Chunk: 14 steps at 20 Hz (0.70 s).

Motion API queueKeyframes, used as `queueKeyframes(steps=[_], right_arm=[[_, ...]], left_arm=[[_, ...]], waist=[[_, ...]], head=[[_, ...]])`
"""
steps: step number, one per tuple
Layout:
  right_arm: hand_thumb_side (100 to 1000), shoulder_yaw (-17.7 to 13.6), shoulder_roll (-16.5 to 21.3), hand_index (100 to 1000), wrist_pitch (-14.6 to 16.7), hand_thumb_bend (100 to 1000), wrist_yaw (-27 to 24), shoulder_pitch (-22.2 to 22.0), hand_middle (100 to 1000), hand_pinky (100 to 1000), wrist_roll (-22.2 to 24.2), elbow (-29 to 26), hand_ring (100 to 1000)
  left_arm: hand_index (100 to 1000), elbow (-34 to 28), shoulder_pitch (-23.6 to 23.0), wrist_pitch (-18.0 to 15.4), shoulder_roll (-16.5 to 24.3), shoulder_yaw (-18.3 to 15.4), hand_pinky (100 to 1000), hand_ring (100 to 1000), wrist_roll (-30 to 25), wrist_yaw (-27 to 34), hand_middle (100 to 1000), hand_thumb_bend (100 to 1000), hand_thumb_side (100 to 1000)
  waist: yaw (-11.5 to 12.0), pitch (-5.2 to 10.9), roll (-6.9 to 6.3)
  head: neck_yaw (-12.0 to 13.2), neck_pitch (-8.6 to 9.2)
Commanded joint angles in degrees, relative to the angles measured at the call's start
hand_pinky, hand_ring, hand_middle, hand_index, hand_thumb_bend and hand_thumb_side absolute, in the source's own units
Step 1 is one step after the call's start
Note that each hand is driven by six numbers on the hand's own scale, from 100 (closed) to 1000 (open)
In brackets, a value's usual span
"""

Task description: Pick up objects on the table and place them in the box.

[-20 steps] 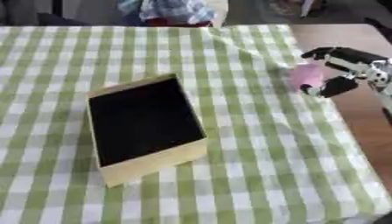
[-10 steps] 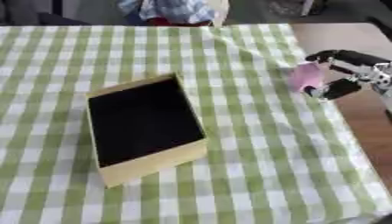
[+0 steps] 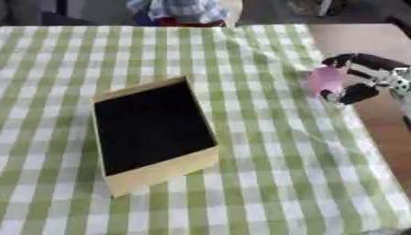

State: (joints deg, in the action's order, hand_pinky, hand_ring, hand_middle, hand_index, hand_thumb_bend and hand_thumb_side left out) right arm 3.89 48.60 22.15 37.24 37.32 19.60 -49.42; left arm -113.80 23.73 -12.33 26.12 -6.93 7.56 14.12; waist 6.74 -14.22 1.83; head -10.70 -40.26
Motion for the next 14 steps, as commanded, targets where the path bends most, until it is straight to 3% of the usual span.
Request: queueKeyframes(steps=[1, 10, 14], right_arm=[[412, -0.73, 1.49, 986, -0.08, 250, 0.40, 1.18, 914, 813, -0.35, 0.04, 927], [407, -0.64, 0.78, 983, 0.17, 251, 1.22, 1.84, 909, 810, -0.18, 1.24, 922], [310, -0.54, 0.70, 970, 0.30, 229, 1.55, 1.78, 889, 804, 0.24, 1.51, 910]], left_arm=[[857, -0.79, 0.89, -0.06, 1.21, -0.03, 856, 765, -0.16, -0.01, 809, 368, 795], [857, -0.79, 1.01, -0.05, 1.12, 0.00, 857, 765, -0.24, -0.02, 809, 369, 795], [857, -0.79, 0.99, -0.01, 1.12, -0.01, 857, 764, -0.23, -0.04, 809, 368, 796]], waist=[[0.12, 0.74, -0.03], [0.62, 0.61, 0.04], [0.75, 0.61, 0.09]], head=[[-0.08, 0.41], [-0.09, 0.51], [-0.08, 0.54]])
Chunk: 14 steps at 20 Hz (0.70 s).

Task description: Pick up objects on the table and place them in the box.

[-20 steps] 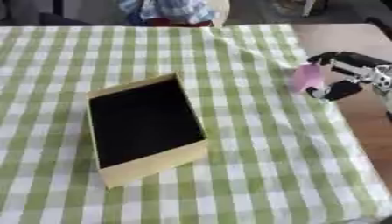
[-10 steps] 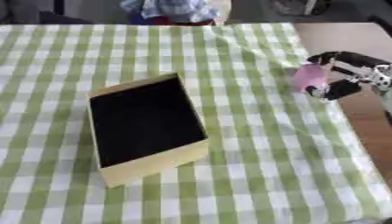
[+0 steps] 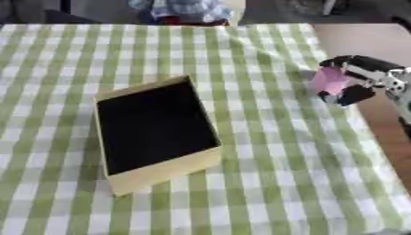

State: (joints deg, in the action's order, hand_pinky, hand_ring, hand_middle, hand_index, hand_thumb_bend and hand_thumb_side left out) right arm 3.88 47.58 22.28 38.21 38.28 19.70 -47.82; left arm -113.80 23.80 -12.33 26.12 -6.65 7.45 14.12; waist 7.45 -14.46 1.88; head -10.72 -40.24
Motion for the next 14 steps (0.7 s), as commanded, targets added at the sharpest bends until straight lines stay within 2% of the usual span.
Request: queueKeyframes(steps=[1, 4, 10, 11, 14], right_arm=[[278, -0.52, 1.71, 968, 0.20, 226, 0.68, 0.82, 887, 803, 0.25, -0.04, 908], [197, -0.55, 1.86, 958, 0.35, 208, 0.69, 0.45, 871, 797, 0.45, -0.20, 892], [197, -0.60, 2.05, 958, 0.28, 208, 0.33, 0.08, 871, 797, 0.65, -0.58, 892], [100, -0.59, 2.07, 949, 0.28, 191, 0.31, 0.04, 847, 787, 0.68, -0.60, 866], [100, -0.71, 2.24, 933, 0.32, 172, 0.02, -0.19, 817, 779, 0.67, -0.89, 847]], left_arm=[[857, -0.79, 0.93, 0.01, 1.11, -0.29, 857, 764, -0.12, -0.05, 809, 368, 796], [857, -0.79, 0.96, 0.01, 1.10, -0.28, 857, 764, -0.11, -0.06, 808, 368, 795], [857, -0.79, 0.97, 0.01, 1.11, -0.28, 857, 764, -0.12, -0.07, 808, 368, 795], [857, -0.79, 0.97, 0.01, 1.11, -0.28, 857, 764, -0.12, -0.07, 808, 369, 795], [857, -0.79, 1.01, 0.02, 1.10, -0.29, 857, 763, -0.09, -0.06, 808, 369, 795]], waist=[[0.06, 0.85, 0.06], [0.12, 0.85, 0.11], [0.18, 0.85, 0.13], [0.18, 0.85, 0.17], [0.21, 0.88, 0.31]], head=[[-0.06, 0.51], [0.01, 0.53], [0.00, 0.54], [0.02, 0.53], [0.08, 0.53]])
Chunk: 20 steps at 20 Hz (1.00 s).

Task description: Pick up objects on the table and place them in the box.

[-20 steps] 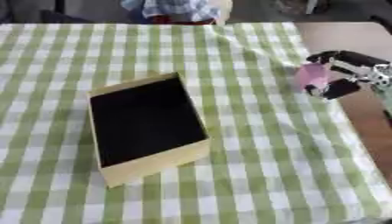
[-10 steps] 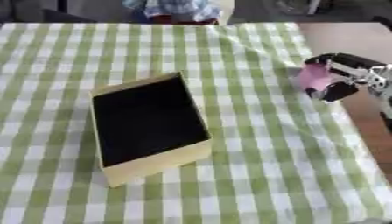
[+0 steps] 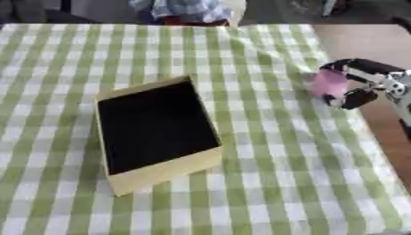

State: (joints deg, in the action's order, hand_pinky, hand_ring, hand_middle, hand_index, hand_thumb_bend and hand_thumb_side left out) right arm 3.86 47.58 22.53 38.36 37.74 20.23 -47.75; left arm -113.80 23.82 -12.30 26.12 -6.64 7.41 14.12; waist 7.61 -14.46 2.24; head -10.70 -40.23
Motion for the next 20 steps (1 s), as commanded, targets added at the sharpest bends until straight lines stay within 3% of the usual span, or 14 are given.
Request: queueKeyframes(steps=[1, 4, 7, 9, 11, 20], right_arm=[[100, -0.71, 2.26, 918, 0.06, 165, -0.21, 0.31, 792, 773, 0.03, -1.06, 835], [100, -0.78, 2.32, 899, 0.18, 155, -0.36, 0.24, 753, 766, -0.82, -1.58, 821], [100, -1.04, 2.44, 858, 0.46, 124, -0.52, 0.28, 632, 744, -2.62, -2.65, 786], [100, -1.19, 2.56, 856, 0.67, 122, -0.80, 0.22, 619, 742, -3.95, -3.76, 783], [100, -1.31, 2.70, 844, 1.21, 103, -1.46, 0.43, 548, 732, -5.12, -5.40, 767], [100, 0.62, 4.09, 841, 5.58, 122, -6.38, 1.41, 529, 734, -6.23, -17.81, 758]], left_arm=[[857, -0.79, 0.99, -0.01, 1.10, -0.30, 857, 763, -0.04, -0.06, 808, 369, 795], [856, -0.79, 0.95, 0.01, 1.12, -0.30, 858, 763, -0.04, -0.07, 808, 369, 795], [856, -0.79, 0.90, 0.00, 1.13, -0.34, 858, 763, 0.01, -0.07, 808, 370, 794], [856, -0.79, 0.86, 0.00, 1.16, -0.35, 858, 763, 0.04, -0.07, 808, 369, 794], [856, -0.79, 0.71, 0.05, 1.19, -0.34, 858, 763, 0.05, -0.08, 808, 369, 794], [856, -0.79, 0.07, 0.30, 1.36, -0.33, 858, 759, 0.09, -0.11, 805, 371, 793]], waist=[[0.04, 0.89, -0.03], [0.00, 0.92, -0.01], [-0.10, 1.02, -0.01], [-0.22, 1.08, -0.03], [-0.42, 1.24, -0.02], [-1.27, 2.32, 0.32]], head=[[0.09, 0.53], [0.16, 0.53], [0.21, 0.52], [0.27, 0.50], [0.35, 0.40], [0.82, -0.17]])
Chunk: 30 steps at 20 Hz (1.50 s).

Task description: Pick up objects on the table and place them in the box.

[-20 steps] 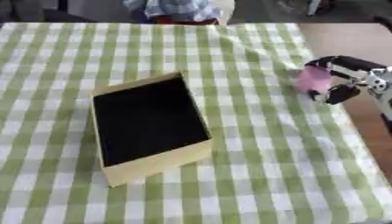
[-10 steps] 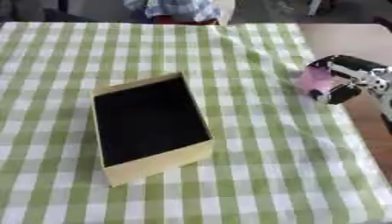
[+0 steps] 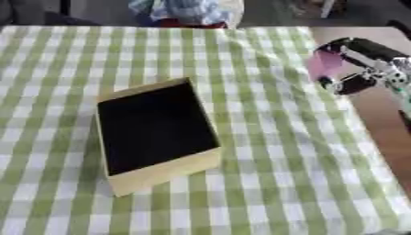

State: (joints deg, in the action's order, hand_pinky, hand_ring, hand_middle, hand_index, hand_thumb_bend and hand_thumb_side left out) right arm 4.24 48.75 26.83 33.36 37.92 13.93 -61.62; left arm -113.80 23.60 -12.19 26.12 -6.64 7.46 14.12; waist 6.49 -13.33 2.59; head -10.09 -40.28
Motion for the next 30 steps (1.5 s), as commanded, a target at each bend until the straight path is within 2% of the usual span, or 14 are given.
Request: queueKeyframes(steps=[1, 7, 11, 17, 23, 30], right_arm=[[100, 0.67, 2.99, 841, 1.86, 125, -1.69, 1.41, 528, 735, 0.31, -5.44, 757], [100, 4.63, 2.18, 843, 4.93, 134, -4.18, 3.75, 530, 738, 3.09, -13.55, 757], [100, 8.89, 0.15, 846, 7.10, 131, -6.64, 6.99, 533, 739, 6.14, -18.72, 756], [100, 15.34, -4.16, 849, 6.00, 100, -8.79, 10.25, 536, 738, 10.95, -25.33, 756], [100, 21.34, -10.57, 852, 5.43, 100, -8.00, 13.55, 541, 737, 16.04, -22.43, 757], [100, 21.78, -17.56, 856, 5.78, 100, -8.13, 15.22, 552, 732, 22.29, -14.50, 757]], left_arm=[[856, -0.79, 0.25, 0.23, 1.38, -0.32, 858, 759, 0.03, -0.11, 804, 371, 792], [856, -0.79, -0.01, 0.41, 1.51, -0.14, 858, 759, -0.10, -0.04, 805, 372, 791], [856, -0.79, -0.13, 0.55, 1.51, 0.08, 857, 759, -0.28, 0.12, 805, 372, 790], [856, -0.79, -0.25, 0.70, 1.45, 0.35, 858, 759, -0.56, 0.38, 805, 372, 789], [855, -0.79, -0.10, 0.78, 1.20, 0.53, 857, 759, -0.72, 0.62, 805, 373, 788], [855, -0.79, 0.10, 0.80, 0.79, 0.57, 857, 758, -0.78, 0.75, 805, 373, 789]], waist=[[-0.15, 1.29, 0.01], [0.13, 2.04, 0.34], [0.09, 2.64, 0.45], [0.45, 3.29, 0.43], [1.29, 3.56, 0.40], [2.15, 3.39, 0.32]], head=[[0.23, -0.15], [0.26, -0.36], [-0.10, -0.40], [-0.68, -0.43], [-1.36, -0.27], [-2.03, -0.12]])
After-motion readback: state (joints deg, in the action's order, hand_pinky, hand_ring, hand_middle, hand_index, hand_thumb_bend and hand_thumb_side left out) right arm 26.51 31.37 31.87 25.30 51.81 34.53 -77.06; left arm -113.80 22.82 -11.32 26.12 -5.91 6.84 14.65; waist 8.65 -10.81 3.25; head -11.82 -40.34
